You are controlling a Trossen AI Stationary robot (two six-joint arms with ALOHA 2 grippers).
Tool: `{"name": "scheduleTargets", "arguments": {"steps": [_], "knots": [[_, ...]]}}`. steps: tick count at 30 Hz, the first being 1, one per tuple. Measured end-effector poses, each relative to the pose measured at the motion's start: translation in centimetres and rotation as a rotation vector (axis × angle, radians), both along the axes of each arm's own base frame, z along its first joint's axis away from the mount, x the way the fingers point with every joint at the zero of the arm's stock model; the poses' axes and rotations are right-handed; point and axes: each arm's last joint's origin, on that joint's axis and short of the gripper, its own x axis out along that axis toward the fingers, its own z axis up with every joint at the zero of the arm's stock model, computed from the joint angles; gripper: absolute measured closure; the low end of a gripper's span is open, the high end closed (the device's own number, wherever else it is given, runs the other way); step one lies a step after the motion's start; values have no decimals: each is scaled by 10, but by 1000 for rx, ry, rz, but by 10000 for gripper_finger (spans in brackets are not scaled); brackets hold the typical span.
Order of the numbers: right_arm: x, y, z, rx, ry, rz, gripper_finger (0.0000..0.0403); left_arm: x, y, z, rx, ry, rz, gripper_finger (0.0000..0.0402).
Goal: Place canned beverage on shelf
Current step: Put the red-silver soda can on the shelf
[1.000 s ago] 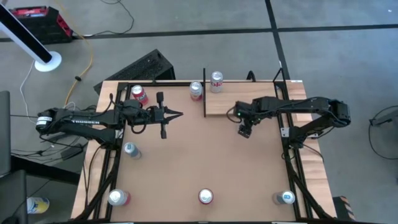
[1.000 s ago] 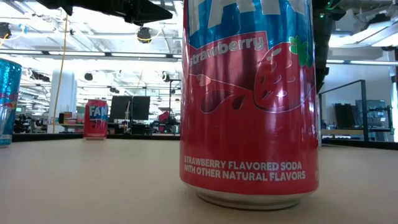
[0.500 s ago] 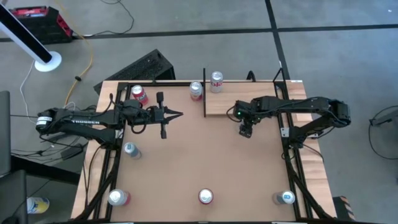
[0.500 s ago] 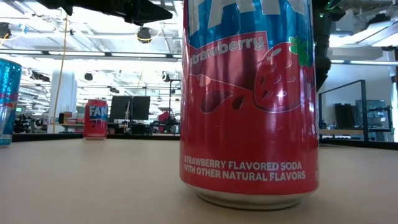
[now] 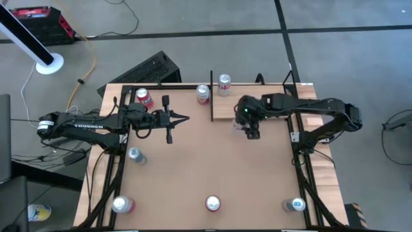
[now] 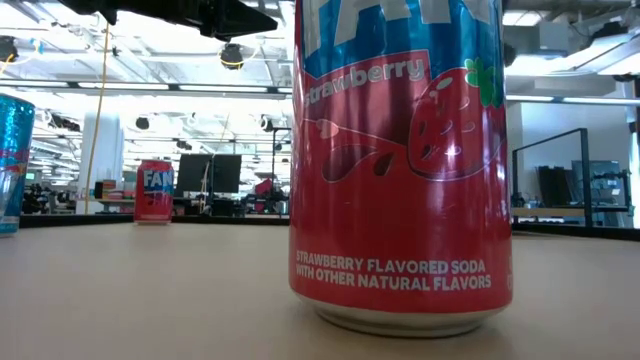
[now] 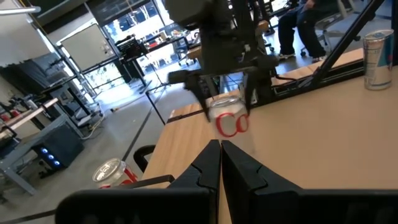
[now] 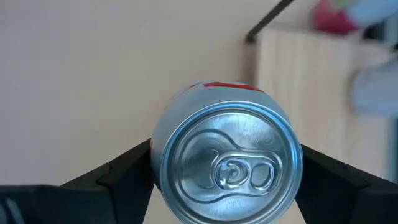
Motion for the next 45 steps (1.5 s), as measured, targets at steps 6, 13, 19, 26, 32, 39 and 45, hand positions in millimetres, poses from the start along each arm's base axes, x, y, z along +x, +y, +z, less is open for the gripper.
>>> {"name": "scheduleTargets", "arguments": {"steps": [6,13,19,26,32,39,45], "knots": [[21,-40,-5,-39,81,52,61,0,0,0,3,1,0,402],[51,-79,-5,-10,123,82,59,0,0,0,4,1,1,402],[69,-101,-13,41,202,60,55,0,0,-1,2,14,0,402],[82,-111,-21,63,238,42,42,0,0,-2,2,23,0,402],[85,-111,-16,52,226,47,31,0,0,-3,1,33,5,402],[81,-113,1,58,218,14,31,0,0,-3,0,31,5,402],[76,-114,9,78,240,-19,31,0,0,-3,-1,31,5,402]]}}
